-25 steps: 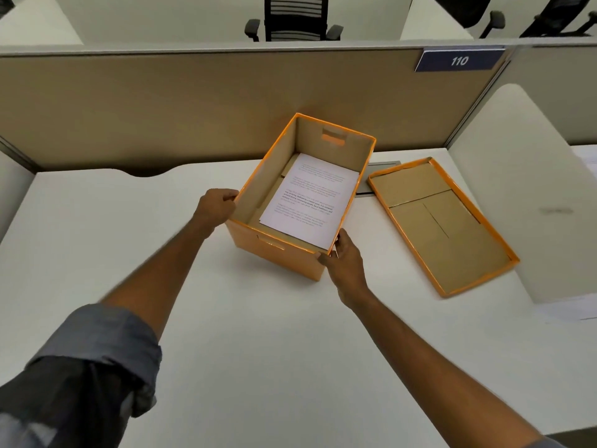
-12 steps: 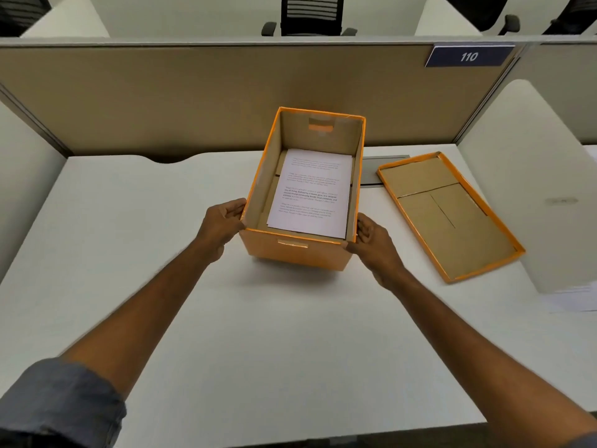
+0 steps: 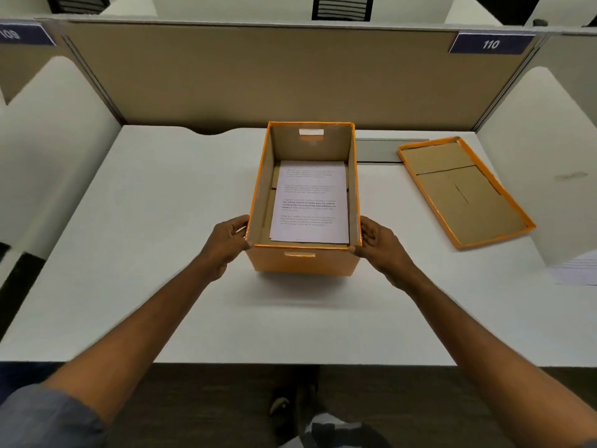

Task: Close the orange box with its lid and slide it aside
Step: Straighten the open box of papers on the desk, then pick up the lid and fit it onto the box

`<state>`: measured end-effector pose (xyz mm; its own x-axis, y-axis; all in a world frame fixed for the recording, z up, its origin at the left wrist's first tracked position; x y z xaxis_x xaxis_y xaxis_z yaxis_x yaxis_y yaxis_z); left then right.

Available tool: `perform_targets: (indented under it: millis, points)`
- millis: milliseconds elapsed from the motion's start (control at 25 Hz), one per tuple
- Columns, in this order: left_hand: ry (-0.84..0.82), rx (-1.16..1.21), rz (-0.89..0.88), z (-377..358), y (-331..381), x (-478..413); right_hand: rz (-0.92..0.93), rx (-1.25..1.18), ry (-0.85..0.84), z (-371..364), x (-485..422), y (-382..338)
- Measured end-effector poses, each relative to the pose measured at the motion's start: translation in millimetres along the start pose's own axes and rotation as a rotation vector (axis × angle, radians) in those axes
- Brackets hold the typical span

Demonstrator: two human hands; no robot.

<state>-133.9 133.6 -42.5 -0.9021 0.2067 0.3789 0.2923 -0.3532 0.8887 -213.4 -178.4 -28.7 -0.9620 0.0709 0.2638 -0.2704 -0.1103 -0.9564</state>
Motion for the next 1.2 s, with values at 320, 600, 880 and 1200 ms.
perform_targets:
  millis: [320,600,880,1200]
  points:
    - [0.023,-0.018,-0.05,-3.9,-20.6,37.1,-0.027,0.138,-0.05,-26.7,21.7,15.1]
    - [0.238,-0.465,-0.004,-12.5,-18.0,47.4,-0.076,0.191,-0.027,-26.1,30.5,22.5]
    - [0.222,-0.73,-0.388,-92.8,29.0,76.6,0.127,0.526,0.214,36.0,63.1,20.8]
    - [-0.006,-0.863,-0.633,-257.9,75.5,84.6,0.082,0.645,0.387,152.5,116.4,37.8]
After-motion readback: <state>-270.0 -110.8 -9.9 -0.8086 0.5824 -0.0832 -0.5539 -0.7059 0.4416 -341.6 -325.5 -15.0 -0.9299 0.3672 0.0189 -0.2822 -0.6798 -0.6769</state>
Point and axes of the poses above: each hand's wrist, its own x-axis away from the middle knuckle, its own z-axis out of the back of the hand, y = z × x, the point moved 7 cm from there along -x, towards the middle knuckle, and after that the axes turned 9 degrees about -x, right-handed, at the moved point
